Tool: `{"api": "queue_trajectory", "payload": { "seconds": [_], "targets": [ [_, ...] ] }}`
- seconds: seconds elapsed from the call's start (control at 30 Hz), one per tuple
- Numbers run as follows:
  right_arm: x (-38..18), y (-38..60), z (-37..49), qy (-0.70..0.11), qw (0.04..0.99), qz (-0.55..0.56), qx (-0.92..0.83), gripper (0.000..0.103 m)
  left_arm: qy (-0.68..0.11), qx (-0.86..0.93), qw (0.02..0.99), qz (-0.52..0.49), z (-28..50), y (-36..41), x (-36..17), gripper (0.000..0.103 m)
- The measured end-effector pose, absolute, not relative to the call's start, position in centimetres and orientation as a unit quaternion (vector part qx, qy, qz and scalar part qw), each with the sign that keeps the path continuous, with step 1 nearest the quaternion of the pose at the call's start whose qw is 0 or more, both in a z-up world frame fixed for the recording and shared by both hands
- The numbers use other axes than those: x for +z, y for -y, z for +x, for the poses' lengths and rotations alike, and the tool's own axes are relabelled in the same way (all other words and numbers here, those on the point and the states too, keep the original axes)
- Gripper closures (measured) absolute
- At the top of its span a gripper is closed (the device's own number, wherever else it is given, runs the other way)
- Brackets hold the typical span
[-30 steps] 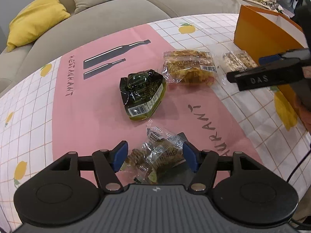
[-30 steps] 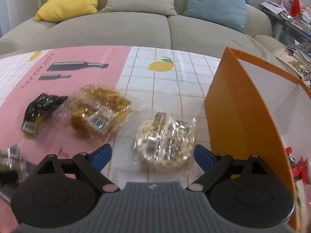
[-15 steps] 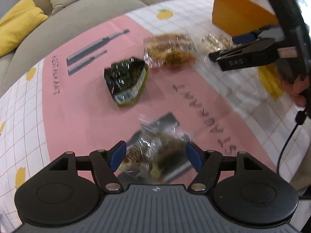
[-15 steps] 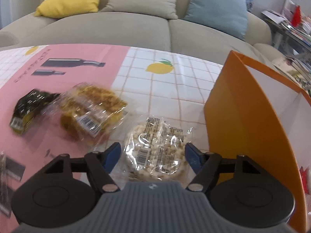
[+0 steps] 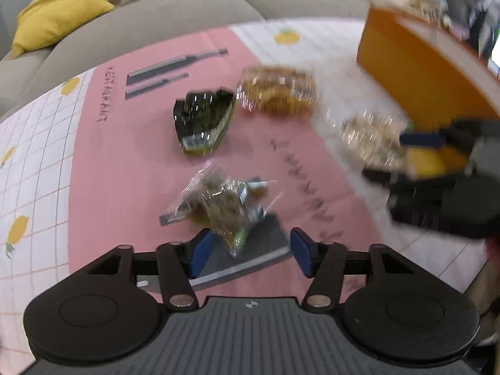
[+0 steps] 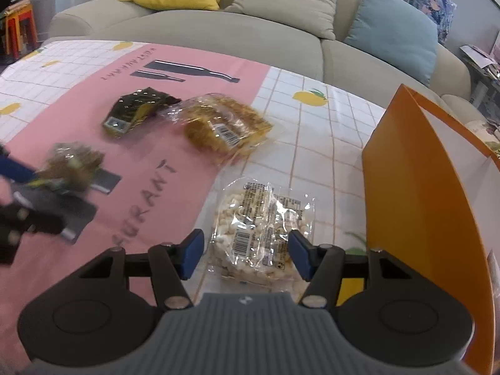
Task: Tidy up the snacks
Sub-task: 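Grasp the small clear nut packet with the left tool while the right tool grasps the white-puff tray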
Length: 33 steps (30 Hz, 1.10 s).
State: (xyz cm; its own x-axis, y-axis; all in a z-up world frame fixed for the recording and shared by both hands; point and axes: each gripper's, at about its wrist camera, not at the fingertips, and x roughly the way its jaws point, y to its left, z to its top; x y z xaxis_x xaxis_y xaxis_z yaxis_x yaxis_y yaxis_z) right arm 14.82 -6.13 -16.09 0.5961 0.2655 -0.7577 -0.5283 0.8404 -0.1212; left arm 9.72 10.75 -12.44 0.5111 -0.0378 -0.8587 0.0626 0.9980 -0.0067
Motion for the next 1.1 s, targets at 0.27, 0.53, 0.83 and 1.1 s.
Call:
{"api": "queue_trajectory", "payload": {
  "seconds": [0.27,0.53,0.83,1.1],
  "targets": [
    [-15.0,7.3,15.9,-0.391,0.888,-0.124,0.207,0.022,-0.466,0.065,0.868,-0.157,11.3,-13.3,-10.7,0.026],
    [-16.3,7.3,18.4,-0.444,0.875,-0.067,0.181,0.02,-0.481,0.171,0.819,-0.263,13.2,-14.3,-12.3,0.028],
    [-17.2,7.3,19.0,-0.457,0.869,-0.058,0.18,0.022,-0.515,0.209,0.799,-0.229,14.7,-13.6,-14.0,0.044],
    [-17.5,7.1,18.3,-0.449,0.871,-0.078,0.185,0.026,-0.512,0.189,0.816,-0.19,14.3,-13.1,-14.4,0.061]
  ]
}}
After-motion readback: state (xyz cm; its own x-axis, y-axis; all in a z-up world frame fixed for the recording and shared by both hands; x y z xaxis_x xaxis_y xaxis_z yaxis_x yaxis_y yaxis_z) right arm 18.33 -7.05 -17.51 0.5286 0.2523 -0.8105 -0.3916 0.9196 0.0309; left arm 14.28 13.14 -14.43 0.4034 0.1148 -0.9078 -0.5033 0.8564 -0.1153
